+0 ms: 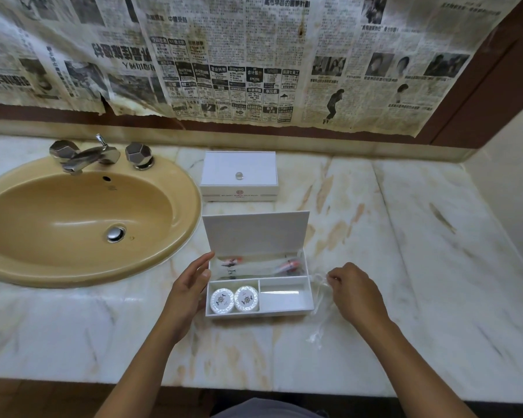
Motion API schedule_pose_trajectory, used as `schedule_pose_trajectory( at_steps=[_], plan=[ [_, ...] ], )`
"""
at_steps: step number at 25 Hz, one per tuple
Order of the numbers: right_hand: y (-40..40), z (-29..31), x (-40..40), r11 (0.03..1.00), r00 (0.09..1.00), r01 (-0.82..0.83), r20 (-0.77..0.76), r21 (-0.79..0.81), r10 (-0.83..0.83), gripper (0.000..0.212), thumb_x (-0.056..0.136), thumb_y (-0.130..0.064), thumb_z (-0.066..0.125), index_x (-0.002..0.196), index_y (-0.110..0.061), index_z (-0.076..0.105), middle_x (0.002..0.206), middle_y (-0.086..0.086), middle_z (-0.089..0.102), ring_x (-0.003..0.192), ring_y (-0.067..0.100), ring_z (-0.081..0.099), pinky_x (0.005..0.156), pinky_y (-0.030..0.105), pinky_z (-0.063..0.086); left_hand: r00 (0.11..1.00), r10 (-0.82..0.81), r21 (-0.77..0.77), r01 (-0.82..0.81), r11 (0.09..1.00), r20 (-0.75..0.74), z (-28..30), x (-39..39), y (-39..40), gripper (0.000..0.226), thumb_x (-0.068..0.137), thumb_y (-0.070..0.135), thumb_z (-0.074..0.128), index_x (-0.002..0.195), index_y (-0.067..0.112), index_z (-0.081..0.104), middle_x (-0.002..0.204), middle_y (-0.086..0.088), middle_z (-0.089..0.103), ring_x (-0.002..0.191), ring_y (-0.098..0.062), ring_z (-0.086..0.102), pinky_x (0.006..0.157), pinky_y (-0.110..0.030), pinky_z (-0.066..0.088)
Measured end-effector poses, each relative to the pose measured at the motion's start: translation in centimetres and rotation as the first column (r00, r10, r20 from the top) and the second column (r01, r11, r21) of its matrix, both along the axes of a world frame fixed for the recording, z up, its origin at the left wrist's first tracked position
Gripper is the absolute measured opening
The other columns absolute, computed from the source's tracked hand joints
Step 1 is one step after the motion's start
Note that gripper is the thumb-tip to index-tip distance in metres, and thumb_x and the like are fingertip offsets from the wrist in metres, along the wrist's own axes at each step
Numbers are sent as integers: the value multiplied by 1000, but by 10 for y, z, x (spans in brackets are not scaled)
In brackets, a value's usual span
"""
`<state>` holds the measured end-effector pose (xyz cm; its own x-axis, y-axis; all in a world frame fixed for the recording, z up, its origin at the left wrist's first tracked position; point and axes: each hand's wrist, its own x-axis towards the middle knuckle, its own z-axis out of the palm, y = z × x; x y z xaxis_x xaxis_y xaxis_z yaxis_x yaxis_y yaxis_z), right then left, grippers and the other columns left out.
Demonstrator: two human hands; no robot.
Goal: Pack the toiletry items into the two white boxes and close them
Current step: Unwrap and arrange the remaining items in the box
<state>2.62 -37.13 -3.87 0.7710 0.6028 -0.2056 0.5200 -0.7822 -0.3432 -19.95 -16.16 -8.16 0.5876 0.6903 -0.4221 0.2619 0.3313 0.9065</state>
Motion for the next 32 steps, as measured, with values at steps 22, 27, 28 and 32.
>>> schedule_pose_trajectory(
  at_steps=[22, 27, 28, 32],
  plan=[
    [49, 23, -56, 919, 933, -361, 69, 157, 355, 13, 86, -17, 60, 84, -20, 73, 93, 1, 63, 91, 20, 59, 70, 28, 40, 1000, 11, -6, -11, 1000, -18, 5, 2, -2, 33, 104, 27, 52, 122, 52, 65, 130, 17, 66, 126, -14, 61, 104, -43, 50],
    [51, 6, -58, 928, 930, -364, 23, -73, 367, 17, 80, -10, 52, 86, -15, 67, 89, 5, 64, 83, 26, 60, 65, 30, 43, 1000, 5, -15, -5, 1000, -17, 4, 1, -1, 33, 104, 29, 53, 121, 54, 65, 130, 19, 66, 128, -16, 59, 108, -50, 47],
    [50, 4, -58, 927, 929, -368, 4, -73, 370, 18, 79, -8, 52, 87, -15, 67, 90, 6, 63, 84, 26, 60, 65, 30, 43, 1000, 7, -12, -7, 1000, -22, 4, 1, -1, 33, 104, 29, 53, 120, 55, 65, 128, 23, 66, 129, -16, 59, 108, -50, 47],
    [52, -2, -61, 923, 922, -383, -76, -49, 379, 18, 90, -20, 50, 85, -11, 65, 90, 6, 66, 85, 24, 59, 65, 30, 40, 1000, 12, -13, -13, 1000, -24, 4, 2, -1, 33, 104, 27, 52, 120, 53, 66, 126, 23, 67, 125, -15, 62, 104, -45, 51]
  ],
)
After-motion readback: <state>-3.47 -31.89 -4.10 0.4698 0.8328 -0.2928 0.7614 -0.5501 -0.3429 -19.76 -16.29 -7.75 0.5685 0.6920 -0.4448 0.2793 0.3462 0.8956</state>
